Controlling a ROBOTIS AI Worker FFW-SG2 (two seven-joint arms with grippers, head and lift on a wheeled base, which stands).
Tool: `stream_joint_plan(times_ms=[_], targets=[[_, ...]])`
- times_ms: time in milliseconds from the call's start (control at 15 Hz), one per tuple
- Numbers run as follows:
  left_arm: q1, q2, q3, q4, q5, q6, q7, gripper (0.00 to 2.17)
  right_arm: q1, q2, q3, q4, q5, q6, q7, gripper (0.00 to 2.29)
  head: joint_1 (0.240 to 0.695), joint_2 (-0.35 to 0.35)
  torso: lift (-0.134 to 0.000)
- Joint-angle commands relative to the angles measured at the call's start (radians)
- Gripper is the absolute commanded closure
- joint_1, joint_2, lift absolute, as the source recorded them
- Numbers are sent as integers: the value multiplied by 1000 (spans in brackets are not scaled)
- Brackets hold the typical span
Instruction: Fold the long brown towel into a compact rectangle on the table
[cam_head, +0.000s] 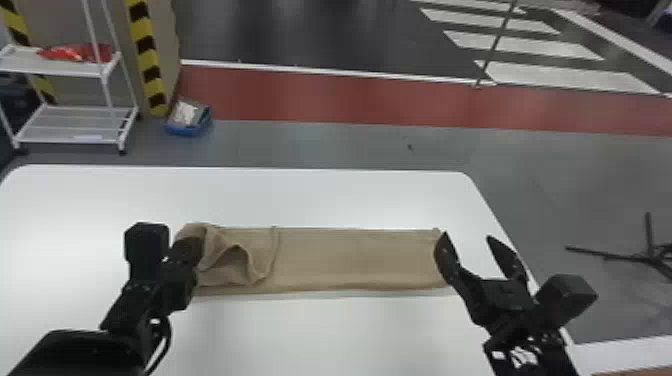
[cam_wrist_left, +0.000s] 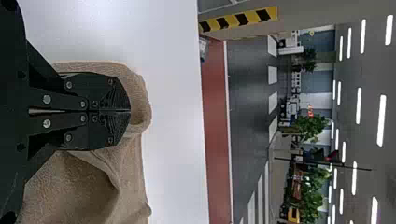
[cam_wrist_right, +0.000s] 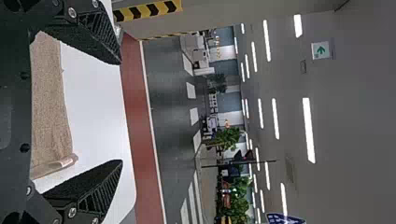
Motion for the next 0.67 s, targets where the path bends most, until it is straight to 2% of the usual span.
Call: stream_joint_plan(times_ms=[0, 267, 533, 600], targets=[[-31, -3, 3, 61, -28, -1, 0, 1690, 3, 2, -1, -5, 3, 1, 0, 137, 695, -185, -57], [-70, -3, -10, 91, -83, 54, -14, 1690, 11, 2, -18, -9, -2, -2, 2, 137, 695, -177, -57], [-90, -3, -11, 78, -68, 171, -103, 1690, 9, 0, -21, 6, -5, -11, 5, 137, 695, -195, -57], [-105, -3, -25, 79, -59, 196, -103, 1690, 9, 0, -21, 12, -7, -14, 6, 137, 695, -201, -57]])
